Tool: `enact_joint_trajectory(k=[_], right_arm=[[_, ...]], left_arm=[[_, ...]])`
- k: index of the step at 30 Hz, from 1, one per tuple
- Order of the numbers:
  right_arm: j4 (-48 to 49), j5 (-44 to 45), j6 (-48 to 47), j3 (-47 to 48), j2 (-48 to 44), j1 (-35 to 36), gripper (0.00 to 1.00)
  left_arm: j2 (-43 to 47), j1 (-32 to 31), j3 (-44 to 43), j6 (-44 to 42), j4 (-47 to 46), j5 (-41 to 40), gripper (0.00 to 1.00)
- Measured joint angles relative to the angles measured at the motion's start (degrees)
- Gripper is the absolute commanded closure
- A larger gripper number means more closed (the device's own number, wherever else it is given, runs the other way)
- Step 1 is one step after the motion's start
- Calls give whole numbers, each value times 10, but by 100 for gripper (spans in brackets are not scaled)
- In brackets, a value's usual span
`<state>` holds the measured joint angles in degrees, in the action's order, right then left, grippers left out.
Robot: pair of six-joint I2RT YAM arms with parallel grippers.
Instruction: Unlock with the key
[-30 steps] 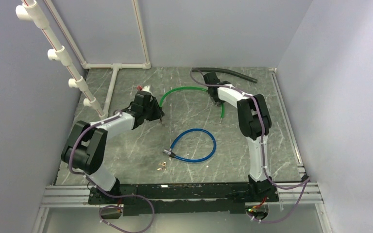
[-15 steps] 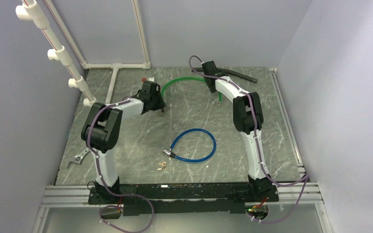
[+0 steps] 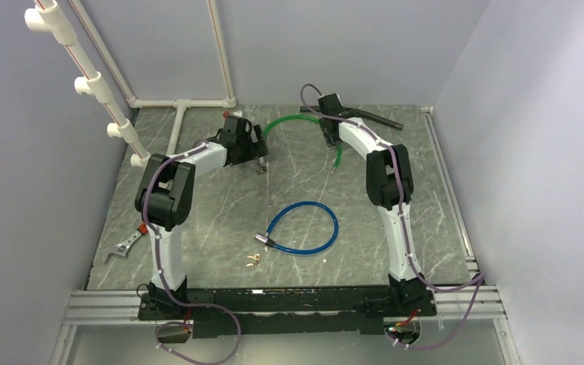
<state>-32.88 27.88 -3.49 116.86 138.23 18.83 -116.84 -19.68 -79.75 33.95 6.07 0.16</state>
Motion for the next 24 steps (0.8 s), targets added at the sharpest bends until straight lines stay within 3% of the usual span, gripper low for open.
enact_joint_trajectory(k=[4,10,16,24], right_arm=[[-17,-9,26,-36,-46,0,29],[-23,-45,80,-110,-187,11,28],[-7,-154,170,-219,-347,20,29],[21,-270,294,-387,-440,34,30]], left_arm=[[6,1,-2,-1,14,-3,1],[56,-1,4,-9,43,-5,1],[174,-40,23,-31,73,-18,1],[372,-150,170,-57,127,-41,2]])
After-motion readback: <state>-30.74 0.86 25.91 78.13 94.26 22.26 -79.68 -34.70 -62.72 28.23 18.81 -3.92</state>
